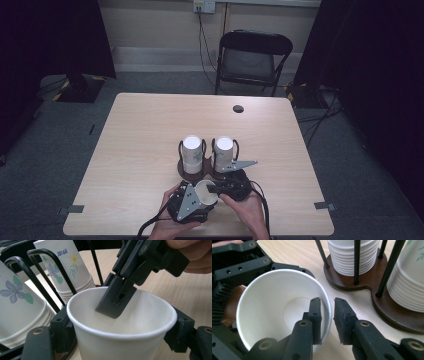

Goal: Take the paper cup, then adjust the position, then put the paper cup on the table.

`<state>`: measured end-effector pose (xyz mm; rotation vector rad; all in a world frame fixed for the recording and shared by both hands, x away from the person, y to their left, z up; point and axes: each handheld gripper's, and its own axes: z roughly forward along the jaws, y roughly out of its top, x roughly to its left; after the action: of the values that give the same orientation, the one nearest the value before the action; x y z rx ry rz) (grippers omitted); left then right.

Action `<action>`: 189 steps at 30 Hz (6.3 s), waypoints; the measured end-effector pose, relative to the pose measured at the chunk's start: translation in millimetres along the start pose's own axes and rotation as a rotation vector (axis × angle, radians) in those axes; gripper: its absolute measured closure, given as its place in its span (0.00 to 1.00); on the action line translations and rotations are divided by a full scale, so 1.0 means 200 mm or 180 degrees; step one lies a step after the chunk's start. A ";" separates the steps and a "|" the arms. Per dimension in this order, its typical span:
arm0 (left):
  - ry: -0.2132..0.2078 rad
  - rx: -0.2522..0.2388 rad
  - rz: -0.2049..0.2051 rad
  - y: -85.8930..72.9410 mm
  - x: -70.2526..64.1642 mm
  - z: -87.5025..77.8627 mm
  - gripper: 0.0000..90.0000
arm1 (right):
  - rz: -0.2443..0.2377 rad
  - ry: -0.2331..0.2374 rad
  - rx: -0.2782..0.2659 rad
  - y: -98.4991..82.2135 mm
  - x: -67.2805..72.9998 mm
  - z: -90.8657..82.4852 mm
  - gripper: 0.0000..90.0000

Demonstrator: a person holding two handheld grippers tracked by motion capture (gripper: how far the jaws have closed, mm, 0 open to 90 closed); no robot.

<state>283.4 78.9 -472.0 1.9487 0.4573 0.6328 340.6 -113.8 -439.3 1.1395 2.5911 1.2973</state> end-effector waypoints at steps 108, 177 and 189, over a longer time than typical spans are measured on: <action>0.1320 -0.0269 -0.1473 -0.08 0.71 -0.22 0.29 | 0.0100 -0.1155 -0.1522 -0.43 -0.31 -0.22 0.45; 0.1226 0.0324 -0.1691 -0.32 1.03 0.11 0.22 | 0.0222 -0.1187 -0.1613 -0.47 -0.36 -0.24 0.43; 0.1197 0.0402 -0.1731 -0.33 1.01 0.10 0.18 | 0.0234 -0.1171 -0.1630 -0.47 -0.36 -0.24 0.43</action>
<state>452.4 207.2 -491.6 1.7076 1.2362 0.6185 321.8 -227.3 -494.5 1.2297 1.8328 1.4761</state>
